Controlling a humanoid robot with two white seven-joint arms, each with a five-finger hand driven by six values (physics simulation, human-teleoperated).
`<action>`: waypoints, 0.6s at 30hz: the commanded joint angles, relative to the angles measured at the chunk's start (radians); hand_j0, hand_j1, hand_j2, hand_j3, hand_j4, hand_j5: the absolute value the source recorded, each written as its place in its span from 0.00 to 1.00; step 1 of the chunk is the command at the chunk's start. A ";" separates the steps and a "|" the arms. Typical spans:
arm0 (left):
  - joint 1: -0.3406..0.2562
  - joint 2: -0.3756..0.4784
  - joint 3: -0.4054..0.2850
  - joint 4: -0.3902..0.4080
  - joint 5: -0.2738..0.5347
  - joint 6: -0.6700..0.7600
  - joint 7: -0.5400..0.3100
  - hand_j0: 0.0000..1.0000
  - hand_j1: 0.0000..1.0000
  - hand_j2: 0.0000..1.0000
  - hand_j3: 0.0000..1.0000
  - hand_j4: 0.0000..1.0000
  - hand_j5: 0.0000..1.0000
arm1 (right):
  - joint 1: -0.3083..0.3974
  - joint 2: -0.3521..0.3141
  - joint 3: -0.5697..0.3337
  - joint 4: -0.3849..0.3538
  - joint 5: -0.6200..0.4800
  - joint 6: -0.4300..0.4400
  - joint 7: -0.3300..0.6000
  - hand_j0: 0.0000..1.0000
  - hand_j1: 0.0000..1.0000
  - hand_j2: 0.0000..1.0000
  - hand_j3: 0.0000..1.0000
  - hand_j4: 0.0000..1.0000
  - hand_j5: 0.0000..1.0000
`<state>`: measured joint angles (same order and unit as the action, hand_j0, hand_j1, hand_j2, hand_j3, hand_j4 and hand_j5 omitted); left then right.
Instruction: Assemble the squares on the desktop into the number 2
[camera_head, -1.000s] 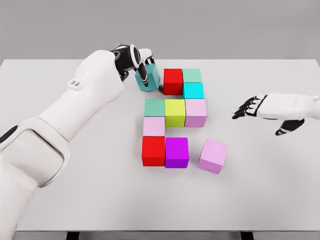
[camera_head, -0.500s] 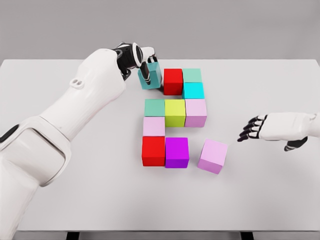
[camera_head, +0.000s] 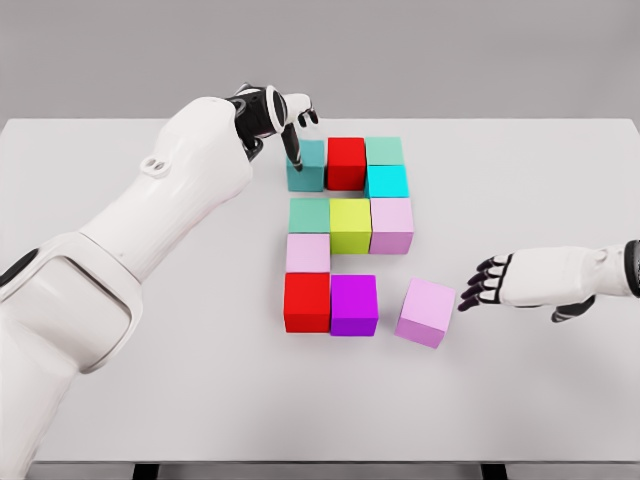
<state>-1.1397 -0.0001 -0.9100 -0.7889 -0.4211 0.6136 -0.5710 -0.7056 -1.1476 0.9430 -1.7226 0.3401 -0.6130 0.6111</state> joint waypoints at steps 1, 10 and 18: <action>0.000 0.000 0.000 -0.001 -0.004 -0.003 0.000 0.90 0.90 0.90 0.90 0.90 0.90 | 0.000 0.017 0.000 0.000 -0.001 0.002 0.000 1.00 1.00 1.00 1.00 1.00 1.00; -0.011 0.009 0.000 -0.007 -0.002 -0.006 -0.001 0.96 0.96 0.96 0.96 0.96 0.96 | -0.003 0.040 0.000 0.000 -0.001 0.002 0.000 1.00 1.00 1.00 1.00 1.00 1.00; -0.072 0.299 -0.024 -0.145 0.314 -0.156 -0.015 1.00 1.00 1.00 1.00 1.00 1.00 | -0.009 0.054 -0.001 0.000 -0.004 0.002 0.000 1.00 1.00 1.00 1.00 1.00 1.00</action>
<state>-1.2088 0.2144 -0.9246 -0.8969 -0.2220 0.4991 -0.5823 -0.7148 -1.0968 0.9424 -1.7224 0.3409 -0.6130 0.6112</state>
